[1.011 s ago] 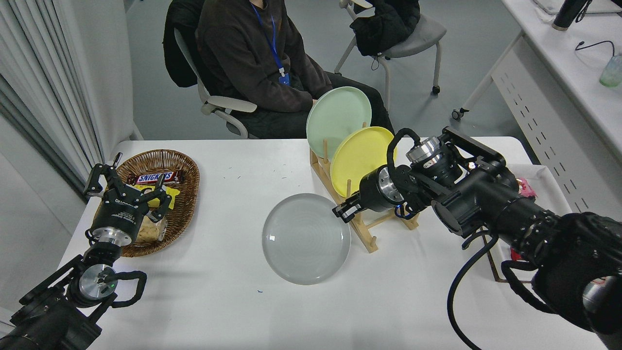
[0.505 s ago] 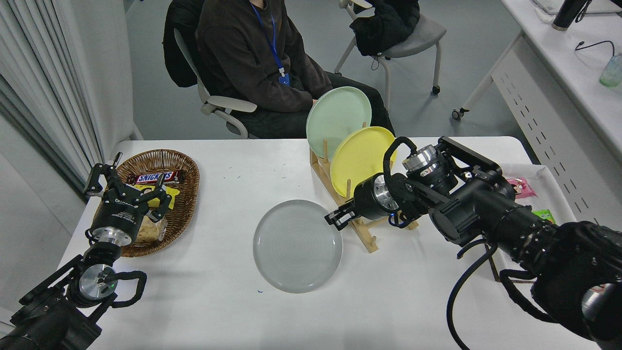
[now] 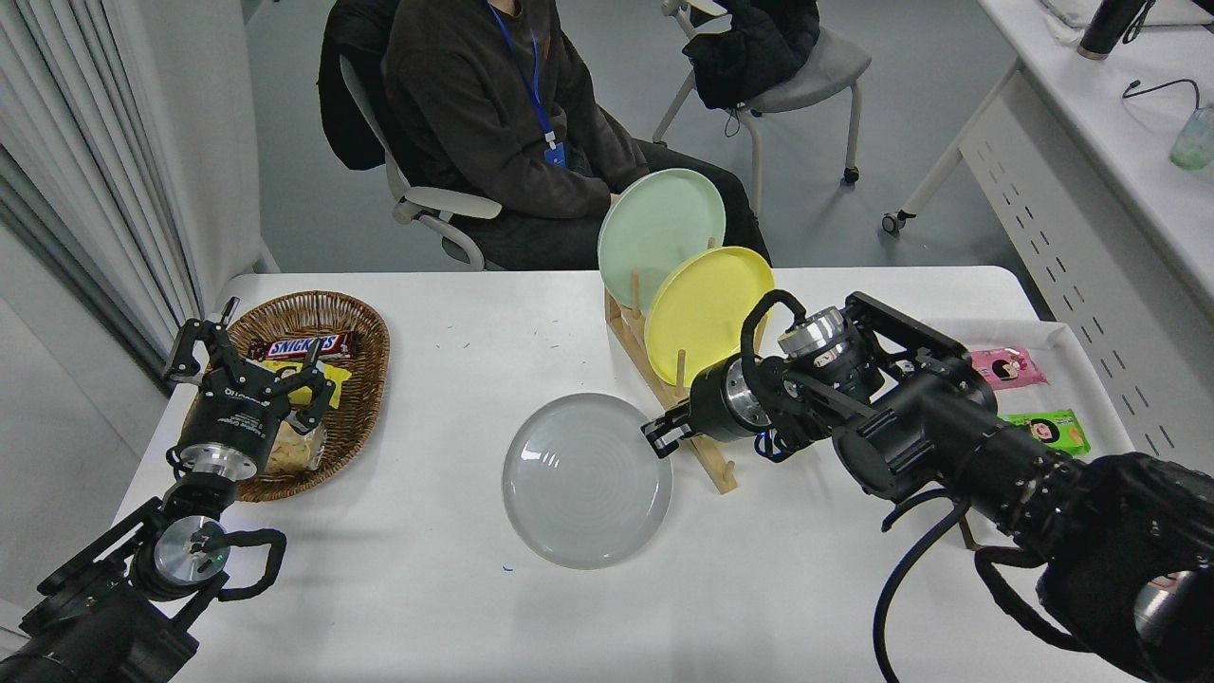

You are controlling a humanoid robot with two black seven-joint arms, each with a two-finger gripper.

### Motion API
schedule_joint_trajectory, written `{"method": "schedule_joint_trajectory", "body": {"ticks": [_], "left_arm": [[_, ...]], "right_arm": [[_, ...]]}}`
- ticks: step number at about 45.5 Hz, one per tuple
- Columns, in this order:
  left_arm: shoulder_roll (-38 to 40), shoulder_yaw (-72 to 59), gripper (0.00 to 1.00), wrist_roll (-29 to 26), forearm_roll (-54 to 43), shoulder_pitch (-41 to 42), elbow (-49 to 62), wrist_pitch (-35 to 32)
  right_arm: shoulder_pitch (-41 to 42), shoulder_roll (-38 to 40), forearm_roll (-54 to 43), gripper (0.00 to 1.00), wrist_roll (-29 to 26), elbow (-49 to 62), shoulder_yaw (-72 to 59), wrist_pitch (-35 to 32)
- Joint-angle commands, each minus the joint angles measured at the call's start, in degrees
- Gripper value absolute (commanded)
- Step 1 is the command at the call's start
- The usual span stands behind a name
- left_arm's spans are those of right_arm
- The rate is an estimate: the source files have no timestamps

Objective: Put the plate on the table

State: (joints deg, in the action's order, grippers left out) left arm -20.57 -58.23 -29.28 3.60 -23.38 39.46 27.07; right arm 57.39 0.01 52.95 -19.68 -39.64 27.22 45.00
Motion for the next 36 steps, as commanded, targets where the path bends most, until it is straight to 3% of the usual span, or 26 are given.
{"method": "schedule_joint_trajectory", "body": {"ticks": [1,36], "left_arm": [[0.0,0.0,0.98,0.0,0.0,0.0,0.0,0.0],[0.0,0.0,0.98,0.0,0.0,0.0,0.0,0.0]], "right_arm": [[-1.8,0.0,1.5,0.0,0.8,-2.3,-2.1,0.0],[-3.8,0.0,1.1,0.0,0.8,-3.1,-2.2,0.0]]}}
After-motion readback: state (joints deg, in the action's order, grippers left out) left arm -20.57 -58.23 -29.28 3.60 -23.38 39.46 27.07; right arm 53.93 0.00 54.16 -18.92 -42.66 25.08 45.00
